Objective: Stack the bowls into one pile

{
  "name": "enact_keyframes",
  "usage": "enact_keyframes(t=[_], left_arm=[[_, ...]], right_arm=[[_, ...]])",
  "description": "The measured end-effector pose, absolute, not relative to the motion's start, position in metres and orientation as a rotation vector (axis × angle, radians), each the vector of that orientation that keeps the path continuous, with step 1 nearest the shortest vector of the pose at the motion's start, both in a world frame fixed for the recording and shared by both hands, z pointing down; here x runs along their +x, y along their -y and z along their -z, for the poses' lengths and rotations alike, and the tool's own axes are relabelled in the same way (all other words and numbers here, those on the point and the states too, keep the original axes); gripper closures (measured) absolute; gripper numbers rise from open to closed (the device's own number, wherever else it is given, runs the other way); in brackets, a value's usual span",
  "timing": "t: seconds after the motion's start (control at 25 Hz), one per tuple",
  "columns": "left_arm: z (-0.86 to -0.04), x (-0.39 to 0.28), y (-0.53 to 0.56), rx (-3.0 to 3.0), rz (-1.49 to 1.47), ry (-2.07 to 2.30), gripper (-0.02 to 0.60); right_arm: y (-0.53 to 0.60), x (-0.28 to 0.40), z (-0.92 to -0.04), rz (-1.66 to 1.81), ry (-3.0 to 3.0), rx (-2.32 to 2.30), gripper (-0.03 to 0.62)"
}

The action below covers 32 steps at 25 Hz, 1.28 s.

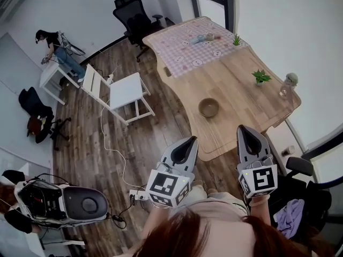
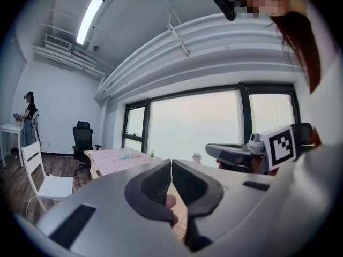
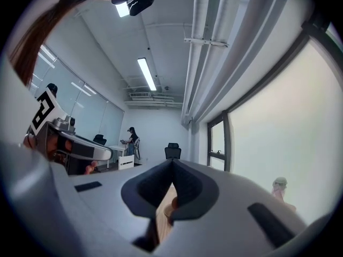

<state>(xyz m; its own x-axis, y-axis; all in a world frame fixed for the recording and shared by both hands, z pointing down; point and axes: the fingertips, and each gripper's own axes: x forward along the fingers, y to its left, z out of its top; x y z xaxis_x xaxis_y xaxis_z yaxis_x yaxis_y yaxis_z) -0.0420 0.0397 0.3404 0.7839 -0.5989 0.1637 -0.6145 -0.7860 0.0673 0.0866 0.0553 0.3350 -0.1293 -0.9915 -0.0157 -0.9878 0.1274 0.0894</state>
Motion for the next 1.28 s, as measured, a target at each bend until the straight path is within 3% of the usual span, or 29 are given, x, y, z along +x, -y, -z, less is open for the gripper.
enact_keyframes(t=[1.28], left_arm=[[-0.343,-0.062,0.002,2.839,-0.175,0.870,0.571]], right_arm=[[-0.023,0.064,-0.338,0.094,2.223,2.043,0.594]])
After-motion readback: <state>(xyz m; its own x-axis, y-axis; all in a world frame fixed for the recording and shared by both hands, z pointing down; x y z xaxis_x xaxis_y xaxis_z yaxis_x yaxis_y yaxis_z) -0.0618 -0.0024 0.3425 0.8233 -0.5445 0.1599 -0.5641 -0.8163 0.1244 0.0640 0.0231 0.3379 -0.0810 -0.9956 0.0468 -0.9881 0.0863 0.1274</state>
